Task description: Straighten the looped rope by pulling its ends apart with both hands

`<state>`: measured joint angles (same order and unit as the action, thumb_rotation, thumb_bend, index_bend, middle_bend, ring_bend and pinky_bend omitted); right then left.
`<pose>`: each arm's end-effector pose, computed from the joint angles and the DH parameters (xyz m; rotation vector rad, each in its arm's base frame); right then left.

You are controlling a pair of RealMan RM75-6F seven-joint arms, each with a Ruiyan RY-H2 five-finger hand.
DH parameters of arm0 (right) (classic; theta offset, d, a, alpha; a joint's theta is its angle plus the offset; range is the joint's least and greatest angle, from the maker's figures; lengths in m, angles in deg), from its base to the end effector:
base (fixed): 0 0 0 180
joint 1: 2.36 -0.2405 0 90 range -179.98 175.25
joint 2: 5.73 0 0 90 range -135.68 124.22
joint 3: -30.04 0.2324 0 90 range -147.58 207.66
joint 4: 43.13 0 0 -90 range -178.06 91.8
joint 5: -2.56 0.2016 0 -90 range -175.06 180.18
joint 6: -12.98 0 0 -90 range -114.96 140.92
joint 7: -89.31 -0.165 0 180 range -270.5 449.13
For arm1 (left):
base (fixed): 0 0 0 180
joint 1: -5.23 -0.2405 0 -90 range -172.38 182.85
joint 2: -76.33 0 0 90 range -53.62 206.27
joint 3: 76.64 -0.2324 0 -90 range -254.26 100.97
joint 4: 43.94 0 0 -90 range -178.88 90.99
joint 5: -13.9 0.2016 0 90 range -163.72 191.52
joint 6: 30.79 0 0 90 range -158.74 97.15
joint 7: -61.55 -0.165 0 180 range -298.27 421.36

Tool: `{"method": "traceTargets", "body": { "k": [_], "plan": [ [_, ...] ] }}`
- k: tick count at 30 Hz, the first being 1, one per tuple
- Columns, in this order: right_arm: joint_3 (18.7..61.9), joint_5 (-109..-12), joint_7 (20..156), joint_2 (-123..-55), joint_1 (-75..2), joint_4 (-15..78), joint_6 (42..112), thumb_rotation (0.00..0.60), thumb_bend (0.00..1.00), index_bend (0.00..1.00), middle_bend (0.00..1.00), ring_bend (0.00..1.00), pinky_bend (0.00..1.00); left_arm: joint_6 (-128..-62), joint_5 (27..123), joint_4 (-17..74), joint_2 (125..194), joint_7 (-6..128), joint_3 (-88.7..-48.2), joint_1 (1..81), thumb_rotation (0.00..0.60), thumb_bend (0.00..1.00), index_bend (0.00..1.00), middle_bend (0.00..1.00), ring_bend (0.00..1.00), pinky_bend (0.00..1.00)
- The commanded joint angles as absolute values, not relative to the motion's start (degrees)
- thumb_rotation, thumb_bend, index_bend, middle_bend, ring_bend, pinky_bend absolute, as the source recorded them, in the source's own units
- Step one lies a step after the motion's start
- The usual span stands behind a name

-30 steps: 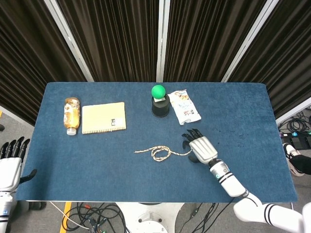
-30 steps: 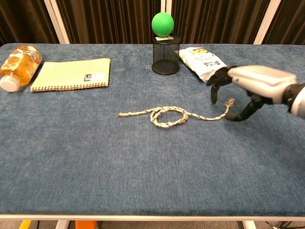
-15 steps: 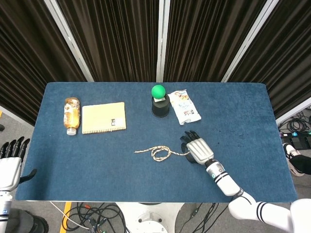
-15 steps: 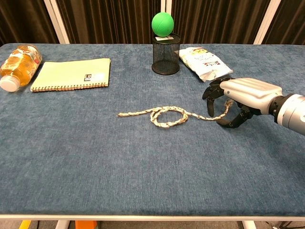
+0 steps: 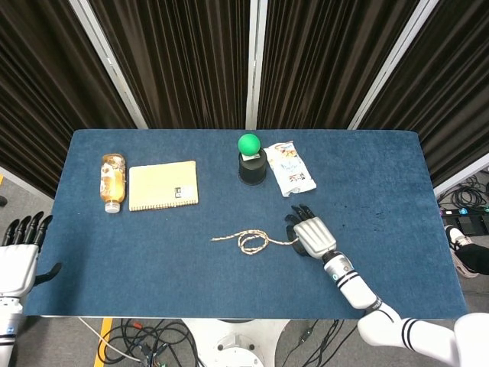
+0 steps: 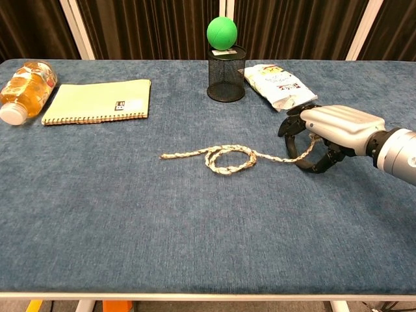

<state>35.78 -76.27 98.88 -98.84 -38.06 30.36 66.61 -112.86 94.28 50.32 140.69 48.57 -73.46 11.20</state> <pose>-0.1738 -0.3190 -0.0430 1.9644 -0.9281 0.8797 -0.2930 0.2050 0.1505 -1.4095 -0.8288 -0.7033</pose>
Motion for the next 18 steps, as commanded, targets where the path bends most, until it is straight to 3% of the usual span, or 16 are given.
{"method": "traceTargets", "body": {
  "k": [1,7,12,18],
  "plan": [
    [36.35,-75.86,99.93,-97.75,-37.74,32.13,67.88,0.6,0.39,0.64,0.25,0.0,0.0,-111.91,96.25,50.41,140.21,48.72,-73.14,12.79,0.6,0.16,0.04,0.0,0.0,0.01],
    [38.21,-73.15,104.85,-93.54,-37.35,39.06,69.66,0.6,0.41,0.64,0.25,0.0,0.0,-106.8,102.47,51.81,139.24,55.27,-71.96,19.17,0.6,0.15,0.05,0.0,0.0,0.01],
    [39.83,-70.53,108.87,-90.96,-36.83,44.13,71.98,0.6,0.46,0.64,0.24,0.0,0.0,-100.98,105.6,50.98,142.71,61.38,-69.57,26.75,0.6,0.15,0.19,0.06,0.01,0.02],
    [40.36,-68.33,110.45,-89.03,-36.37,47.36,73.03,0.6,0.48,0.63,0.23,0.0,0.0,-90.65,101.85,49.79,148.53,62.94,-67.23,35.06,0.6,0.17,0.33,0.1,0.02,0.02]
  ]
}}
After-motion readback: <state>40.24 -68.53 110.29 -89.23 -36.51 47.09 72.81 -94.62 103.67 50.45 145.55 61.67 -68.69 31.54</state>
